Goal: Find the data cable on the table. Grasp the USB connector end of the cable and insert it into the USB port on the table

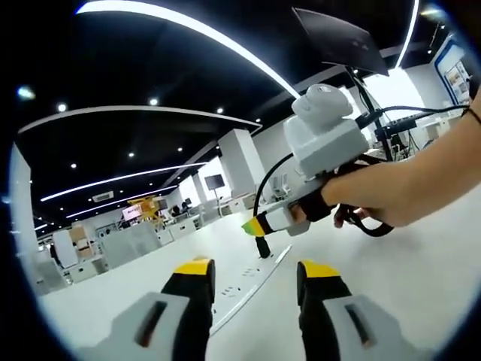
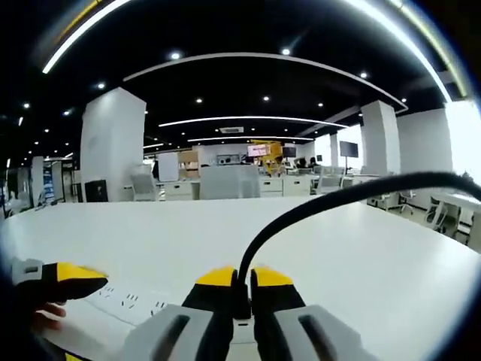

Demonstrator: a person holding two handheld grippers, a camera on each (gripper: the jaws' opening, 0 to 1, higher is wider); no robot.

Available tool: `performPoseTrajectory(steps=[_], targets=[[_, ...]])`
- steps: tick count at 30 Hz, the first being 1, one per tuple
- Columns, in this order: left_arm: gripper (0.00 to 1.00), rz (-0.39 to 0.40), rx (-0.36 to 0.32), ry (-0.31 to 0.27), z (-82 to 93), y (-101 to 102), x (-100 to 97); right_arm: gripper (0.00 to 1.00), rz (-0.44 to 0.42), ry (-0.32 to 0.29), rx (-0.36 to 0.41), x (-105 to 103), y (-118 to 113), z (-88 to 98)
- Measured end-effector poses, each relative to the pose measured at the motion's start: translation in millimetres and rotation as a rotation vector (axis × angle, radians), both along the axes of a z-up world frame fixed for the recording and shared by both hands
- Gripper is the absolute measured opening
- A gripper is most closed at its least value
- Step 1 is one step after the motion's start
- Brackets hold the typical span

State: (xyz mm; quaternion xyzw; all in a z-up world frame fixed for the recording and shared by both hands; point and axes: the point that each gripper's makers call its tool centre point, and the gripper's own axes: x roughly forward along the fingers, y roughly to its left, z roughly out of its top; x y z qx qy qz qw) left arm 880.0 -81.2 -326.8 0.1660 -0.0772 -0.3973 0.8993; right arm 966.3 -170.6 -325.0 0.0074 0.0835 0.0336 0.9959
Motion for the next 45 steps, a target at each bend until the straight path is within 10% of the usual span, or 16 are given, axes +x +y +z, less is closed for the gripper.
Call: performPoseTrajectory(steps=[26,45], targets=[[0.69,-0.042,-0.076,0.073,2.0,1.3,-26.4,0.52,0.077,-0.066,0.01,-35.7,2.0,24.9],[0.73,0.09,-0.278,0.125,24.4,54.0,-89.2,0.61,0.133,-0.151,0.102,-123.1,21.5,35.6]])
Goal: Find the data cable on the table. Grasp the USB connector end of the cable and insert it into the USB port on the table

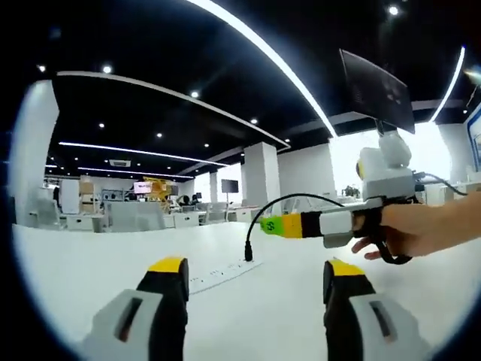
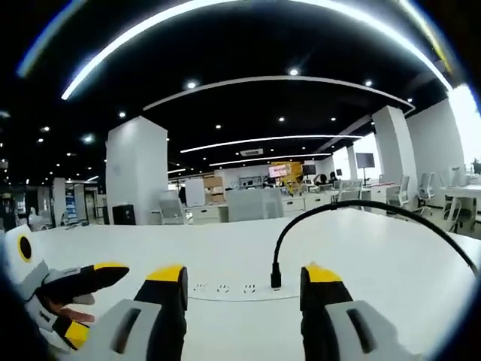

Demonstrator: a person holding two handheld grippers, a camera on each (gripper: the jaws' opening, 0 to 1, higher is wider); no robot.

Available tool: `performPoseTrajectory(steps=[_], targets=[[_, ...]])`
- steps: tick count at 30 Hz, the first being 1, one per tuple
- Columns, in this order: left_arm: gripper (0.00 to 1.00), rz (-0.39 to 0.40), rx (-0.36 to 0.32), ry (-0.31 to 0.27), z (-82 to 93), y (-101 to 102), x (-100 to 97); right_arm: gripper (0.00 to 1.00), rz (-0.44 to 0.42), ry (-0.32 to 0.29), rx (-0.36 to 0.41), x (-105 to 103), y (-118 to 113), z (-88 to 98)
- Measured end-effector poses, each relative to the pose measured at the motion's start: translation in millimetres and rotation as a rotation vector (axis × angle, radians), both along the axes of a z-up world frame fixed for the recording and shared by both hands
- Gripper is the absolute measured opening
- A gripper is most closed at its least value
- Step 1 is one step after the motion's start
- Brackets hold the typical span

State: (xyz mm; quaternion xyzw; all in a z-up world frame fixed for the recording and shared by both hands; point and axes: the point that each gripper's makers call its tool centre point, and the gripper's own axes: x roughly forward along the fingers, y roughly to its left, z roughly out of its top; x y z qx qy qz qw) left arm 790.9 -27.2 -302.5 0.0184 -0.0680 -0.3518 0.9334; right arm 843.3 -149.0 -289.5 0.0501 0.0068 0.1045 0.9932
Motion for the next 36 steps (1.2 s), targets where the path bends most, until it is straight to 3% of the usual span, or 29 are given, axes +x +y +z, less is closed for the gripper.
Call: performPoseTrajectory(steps=[6,12,17,23,27,30,36], targets=[[0.72,0.055,0.04,-0.033,5.5,32.4,-31.8,0.59,0.006,-0.029,0.03,-39.0,5.5,8.1],[0.73,0.09,0.041,-0.044,21.4,68.2,-71.2,0.61,0.031,-0.1,0.035,-81.2,16.2,27.2],[0.72,0.15,0.021,-0.112,54.4,105.6,-103.0,0.62,0.025,-0.174,0.119,-117.6,15.1,46.9],[0.72,0.226,0.034,-0.186,79.0,144.2,-137.0,0.62,0.0,-0.218,0.169,-149.0,4.6,55.8],[0.72,0.315,0.01,-0.205,82.5,180.5,-151.8,0.62,-0.038,-0.248,0.14,-167.8,-7.6,56.9],[0.71,0.401,0.03,-0.229,79.4,208.6,-157.1,0.62,-0.063,-0.274,0.072,-175.3,-14.8,54.7],[0.7,0.471,0.06,-0.241,73.2,230.4,-157.1,0.6,-0.082,-0.27,0.007,-179.8,-22.1,42.5]])
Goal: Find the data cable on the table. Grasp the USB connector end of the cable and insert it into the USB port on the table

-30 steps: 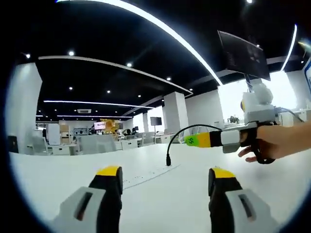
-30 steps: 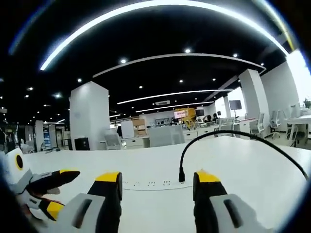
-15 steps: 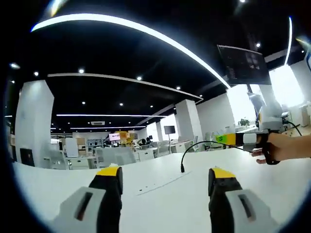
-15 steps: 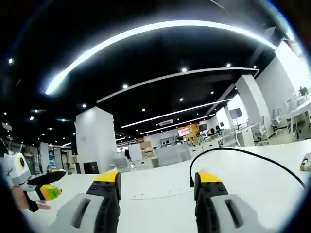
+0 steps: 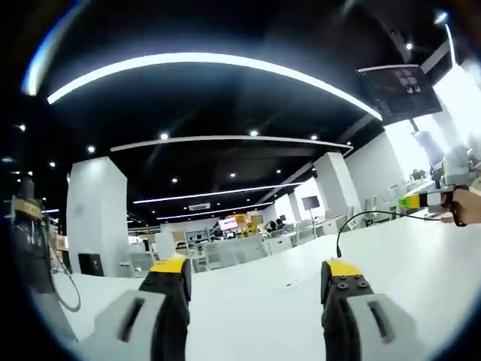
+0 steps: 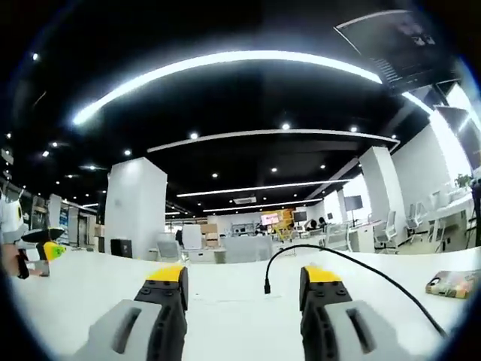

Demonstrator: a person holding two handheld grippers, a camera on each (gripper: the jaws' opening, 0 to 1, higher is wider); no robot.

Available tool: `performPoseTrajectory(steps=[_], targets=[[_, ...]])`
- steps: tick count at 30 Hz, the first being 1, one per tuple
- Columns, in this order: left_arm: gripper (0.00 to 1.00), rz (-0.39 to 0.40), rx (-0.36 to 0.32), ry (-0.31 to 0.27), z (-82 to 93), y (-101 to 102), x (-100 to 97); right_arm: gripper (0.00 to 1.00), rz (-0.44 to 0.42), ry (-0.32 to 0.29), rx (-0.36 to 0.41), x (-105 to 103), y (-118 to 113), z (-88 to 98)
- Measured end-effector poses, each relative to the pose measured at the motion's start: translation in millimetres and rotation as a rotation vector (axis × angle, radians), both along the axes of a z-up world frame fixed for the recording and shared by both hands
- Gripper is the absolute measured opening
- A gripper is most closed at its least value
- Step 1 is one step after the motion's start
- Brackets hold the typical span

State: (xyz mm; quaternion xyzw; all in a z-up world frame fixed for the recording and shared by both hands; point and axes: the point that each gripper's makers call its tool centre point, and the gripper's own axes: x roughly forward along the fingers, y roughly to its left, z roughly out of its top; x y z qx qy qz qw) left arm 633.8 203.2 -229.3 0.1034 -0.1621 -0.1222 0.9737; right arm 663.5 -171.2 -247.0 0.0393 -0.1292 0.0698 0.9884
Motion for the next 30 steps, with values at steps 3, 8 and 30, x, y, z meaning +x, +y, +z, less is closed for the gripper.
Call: performPoseTrajectory(steps=[3,8,30], targets=[[0.7,0.012,0.003,-0.002,-0.8,5.4,-4.2,0.59,0.007,-0.018,0.008,-3.5,-0.9,-0.8],[0.69,0.016,0.019,-0.002,-6.7,7.4,-9.2,0.59,0.044,0.011,0.05,-2.9,1.0,-6.9],[0.69,0.013,-0.043,0.11,-30.0,12.6,-6.3,0.61,0.111,0.074,0.003,-0.9,28.1,-21.7]])
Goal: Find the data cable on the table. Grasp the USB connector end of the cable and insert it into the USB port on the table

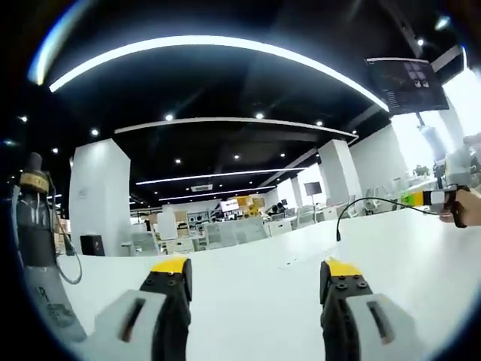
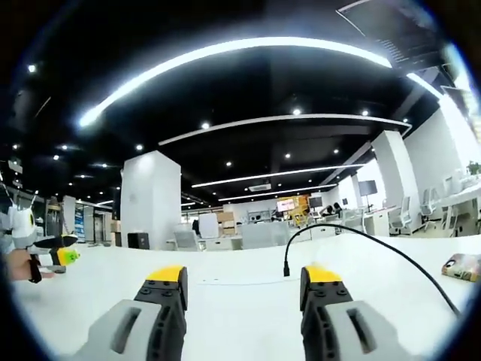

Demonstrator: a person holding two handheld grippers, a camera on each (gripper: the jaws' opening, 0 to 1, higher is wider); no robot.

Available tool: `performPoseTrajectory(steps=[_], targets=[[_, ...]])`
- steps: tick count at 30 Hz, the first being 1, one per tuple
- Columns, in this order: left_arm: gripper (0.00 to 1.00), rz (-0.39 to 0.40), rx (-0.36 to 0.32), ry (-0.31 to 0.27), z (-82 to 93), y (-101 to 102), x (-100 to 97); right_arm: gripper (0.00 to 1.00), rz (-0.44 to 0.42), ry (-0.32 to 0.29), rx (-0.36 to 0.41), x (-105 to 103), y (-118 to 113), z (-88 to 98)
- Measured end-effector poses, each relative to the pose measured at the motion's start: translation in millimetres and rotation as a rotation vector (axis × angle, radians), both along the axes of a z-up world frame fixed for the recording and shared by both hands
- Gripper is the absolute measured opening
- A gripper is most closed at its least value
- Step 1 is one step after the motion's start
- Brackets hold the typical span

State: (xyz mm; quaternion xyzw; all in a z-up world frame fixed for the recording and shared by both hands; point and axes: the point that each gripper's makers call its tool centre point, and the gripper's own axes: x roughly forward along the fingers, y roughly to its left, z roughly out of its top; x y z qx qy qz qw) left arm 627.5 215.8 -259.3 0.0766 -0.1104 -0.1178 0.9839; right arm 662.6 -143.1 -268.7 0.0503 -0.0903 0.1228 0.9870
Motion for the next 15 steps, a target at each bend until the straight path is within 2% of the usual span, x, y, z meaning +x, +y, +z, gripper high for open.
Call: performPoseTrajectory(steps=[15], targets=[[0.69,-0.004,0.002,0.014,-2.8,0.0,2.2,0.61,0.02,0.016,0.017,2.2,4.7,-2.8]])
